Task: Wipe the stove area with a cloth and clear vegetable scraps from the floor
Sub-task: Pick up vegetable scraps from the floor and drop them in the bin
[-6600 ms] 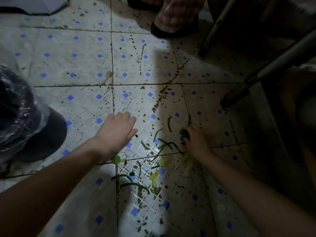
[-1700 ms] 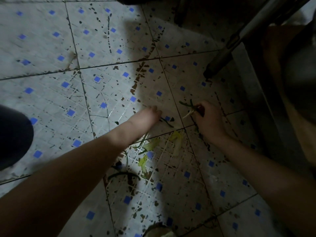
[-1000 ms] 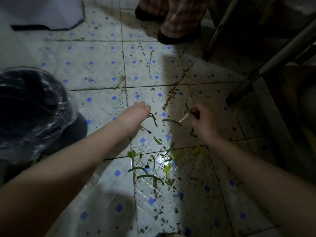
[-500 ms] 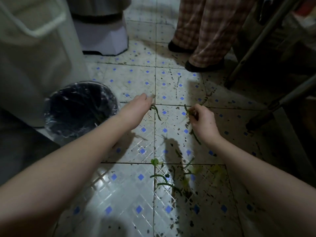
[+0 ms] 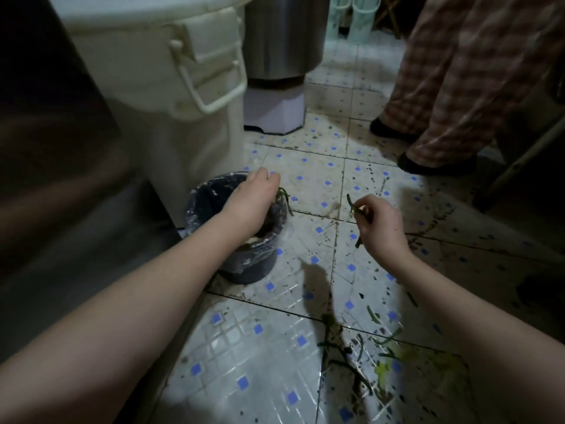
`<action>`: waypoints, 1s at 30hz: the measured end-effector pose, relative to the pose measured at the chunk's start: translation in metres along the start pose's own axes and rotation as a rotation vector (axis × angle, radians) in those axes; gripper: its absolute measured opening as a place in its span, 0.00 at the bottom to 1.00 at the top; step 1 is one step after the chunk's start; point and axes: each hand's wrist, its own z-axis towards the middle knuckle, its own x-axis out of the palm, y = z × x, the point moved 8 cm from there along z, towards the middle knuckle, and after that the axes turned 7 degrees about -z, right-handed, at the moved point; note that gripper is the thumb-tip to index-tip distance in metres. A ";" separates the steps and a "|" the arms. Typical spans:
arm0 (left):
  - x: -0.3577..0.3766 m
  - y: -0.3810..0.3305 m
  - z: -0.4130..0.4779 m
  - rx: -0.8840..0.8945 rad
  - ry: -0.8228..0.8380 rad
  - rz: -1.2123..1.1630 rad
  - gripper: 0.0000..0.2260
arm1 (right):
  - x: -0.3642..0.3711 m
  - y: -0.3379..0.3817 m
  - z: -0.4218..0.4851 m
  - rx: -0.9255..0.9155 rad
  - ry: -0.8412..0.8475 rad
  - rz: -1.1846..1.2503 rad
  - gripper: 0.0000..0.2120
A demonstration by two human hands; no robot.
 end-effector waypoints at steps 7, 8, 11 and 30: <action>0.012 0.039 -0.025 -0.080 0.085 0.122 0.26 | 0.009 0.042 0.032 -0.049 -0.042 0.089 0.09; 0.014 0.044 -0.028 -0.087 0.090 0.129 0.25 | 0.011 0.050 0.035 -0.061 -0.045 0.103 0.09; 0.018 0.056 -0.035 -0.123 0.115 0.140 0.23 | 0.016 0.071 0.043 -0.098 -0.054 0.135 0.08; 0.020 0.072 -0.062 -0.158 0.049 0.284 0.15 | 0.081 0.142 0.043 -0.161 0.126 0.240 0.09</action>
